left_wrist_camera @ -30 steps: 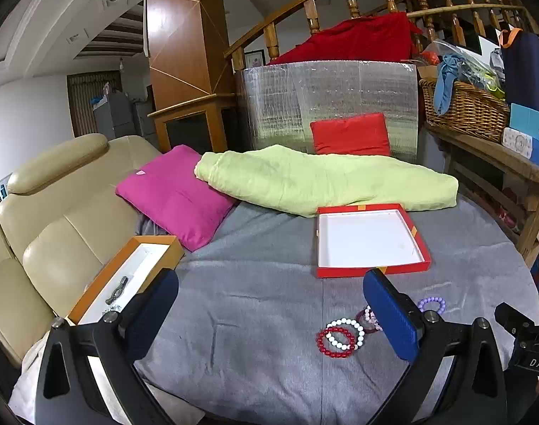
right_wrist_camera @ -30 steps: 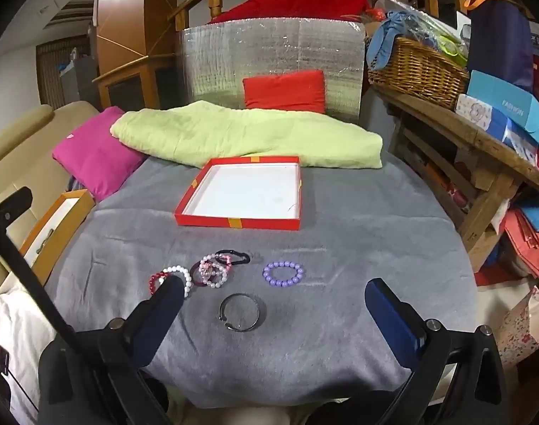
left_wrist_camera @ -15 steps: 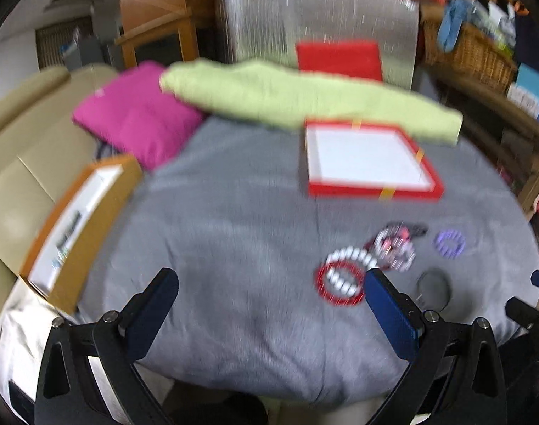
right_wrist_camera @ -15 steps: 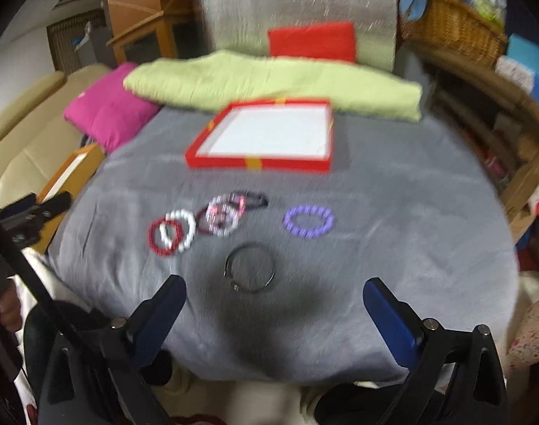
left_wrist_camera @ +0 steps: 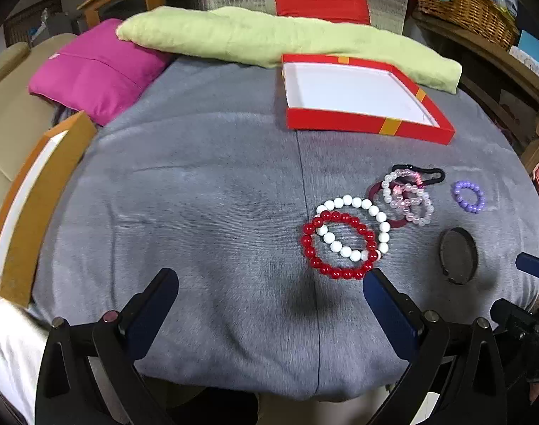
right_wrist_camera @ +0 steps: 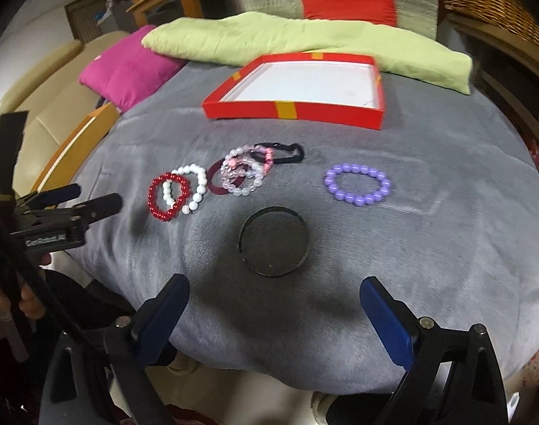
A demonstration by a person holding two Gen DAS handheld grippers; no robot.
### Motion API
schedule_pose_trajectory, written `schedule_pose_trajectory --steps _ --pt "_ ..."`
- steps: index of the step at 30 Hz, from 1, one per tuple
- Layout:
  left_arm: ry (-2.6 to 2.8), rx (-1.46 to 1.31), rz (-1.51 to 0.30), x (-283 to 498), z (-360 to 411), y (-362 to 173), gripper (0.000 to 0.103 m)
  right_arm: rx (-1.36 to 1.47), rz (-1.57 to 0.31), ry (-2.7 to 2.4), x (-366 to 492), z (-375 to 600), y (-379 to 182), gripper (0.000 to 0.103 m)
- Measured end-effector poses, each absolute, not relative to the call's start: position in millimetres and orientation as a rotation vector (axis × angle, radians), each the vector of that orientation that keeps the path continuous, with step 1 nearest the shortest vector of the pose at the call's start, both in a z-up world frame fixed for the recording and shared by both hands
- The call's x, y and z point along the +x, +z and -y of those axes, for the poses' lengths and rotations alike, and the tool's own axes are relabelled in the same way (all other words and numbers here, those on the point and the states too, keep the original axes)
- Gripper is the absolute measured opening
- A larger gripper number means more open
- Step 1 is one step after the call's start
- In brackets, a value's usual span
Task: Organize jewelry
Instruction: 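Move left tool to the red bead bracelet while right tool moves to the silver bangle, then close left tool on the red bead bracelet while right tool grips the silver bangle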
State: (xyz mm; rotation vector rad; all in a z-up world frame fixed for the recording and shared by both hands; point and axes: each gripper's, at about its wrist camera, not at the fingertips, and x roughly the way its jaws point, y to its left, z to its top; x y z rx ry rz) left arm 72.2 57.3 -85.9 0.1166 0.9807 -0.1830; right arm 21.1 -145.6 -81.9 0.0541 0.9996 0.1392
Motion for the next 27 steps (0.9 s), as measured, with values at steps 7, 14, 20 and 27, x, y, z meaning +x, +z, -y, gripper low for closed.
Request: schedule_pose_trajectory --steps 7,14,20,27 --pt "-0.245 0.076 -1.017 88.2 -54.7 -98.9 0.099 0.003 -1.025 0.147 47.2 132.4 -102.2 0.092" --pt "-0.279 0.050 -1.055 102.3 -54.4 -104.4 0.078 0.024 -1.084 0.116 60.7 134.0 -118.6 0.077" --pt "-0.281 0.027 -1.062 110.3 -56.4 -107.3 0.057 0.035 -1.060 0.093 63.6 139.7 -120.2 0.065" --pt "-0.271 0.044 -1.019 114.7 -54.4 -105.6 0.024 0.072 -1.028 0.099 59.1 145.4 -114.5 0.061"
